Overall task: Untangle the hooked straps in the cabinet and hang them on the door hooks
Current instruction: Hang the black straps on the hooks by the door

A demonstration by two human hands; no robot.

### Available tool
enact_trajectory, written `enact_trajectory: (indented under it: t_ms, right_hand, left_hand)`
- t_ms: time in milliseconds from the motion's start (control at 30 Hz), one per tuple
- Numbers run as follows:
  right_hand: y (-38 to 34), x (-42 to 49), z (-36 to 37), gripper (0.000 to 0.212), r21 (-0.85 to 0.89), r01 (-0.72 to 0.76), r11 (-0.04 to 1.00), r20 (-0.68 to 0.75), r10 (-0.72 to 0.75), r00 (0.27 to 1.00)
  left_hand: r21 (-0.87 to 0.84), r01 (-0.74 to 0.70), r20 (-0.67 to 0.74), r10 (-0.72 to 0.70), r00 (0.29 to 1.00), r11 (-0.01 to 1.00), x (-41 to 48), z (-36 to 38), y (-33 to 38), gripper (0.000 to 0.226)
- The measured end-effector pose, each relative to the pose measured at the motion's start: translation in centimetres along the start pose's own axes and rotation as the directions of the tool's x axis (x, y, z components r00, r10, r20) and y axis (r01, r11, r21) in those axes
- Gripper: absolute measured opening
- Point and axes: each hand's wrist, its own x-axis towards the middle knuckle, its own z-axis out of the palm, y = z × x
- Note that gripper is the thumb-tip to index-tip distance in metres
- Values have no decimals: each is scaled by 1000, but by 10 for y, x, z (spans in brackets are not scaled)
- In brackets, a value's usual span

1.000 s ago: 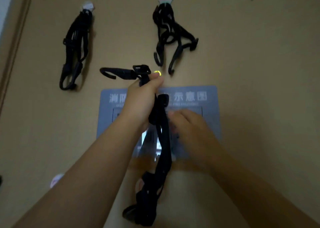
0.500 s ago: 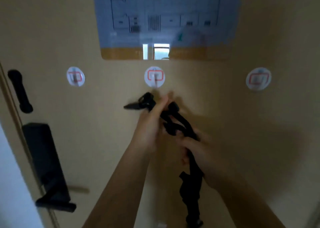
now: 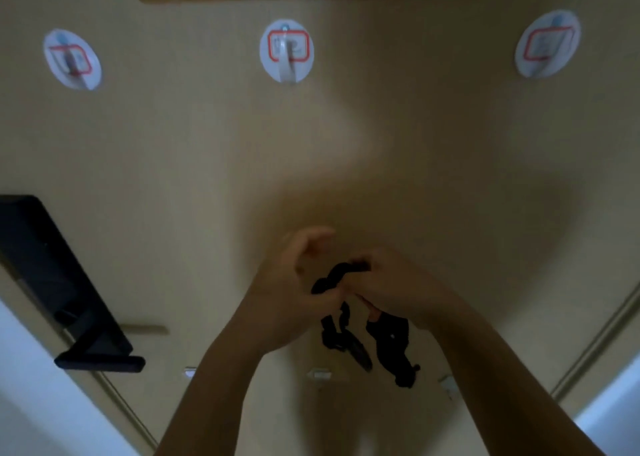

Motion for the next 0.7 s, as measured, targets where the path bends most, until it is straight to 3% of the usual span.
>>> enact_trajectory:
  t_ms: [67,133,233,367,433,533,600,700]
  right_hand:
    - [-1,0,2,9,35,44,998,37,-45,998]
    - [-1,-3,3,9,44,79,996,55,-82,995]
    - [9,-4,2,10,65,103,992,-16,-103,995]
    - [31,-6,2,23,146,158,977,-8,-159,987]
    - [40,-7,9,25,54,216,975,-95,-210,973]
    - [41,-7,13,16,-184,346,920,-367,-391,844]
    - [40,-10,13,26,-201,388,900,-374,-436,818]
    - [43,-11,21,54,-384,404,830,-360,-538,762]
  left_hand:
    - [102,-44,168,26,985,994,4,4,-5,70]
    - [60,-42,238,26,971,997,5,13,-8,63]
    - [10,29,160,-30,987,1000,5,19,-10,31]
    - [-127,214,72,-207,976,968,7,20,-15,29]
    - [-228,257,63,-249,967,939,10,19,-10,25]
    - [-354,261,70,-253,965,898,14,18,-2,21]
    - [-421,263,89,-249,964,868,16,17,3,19]
    - [-509,252,118,-224,967,823,19,15,9,16]
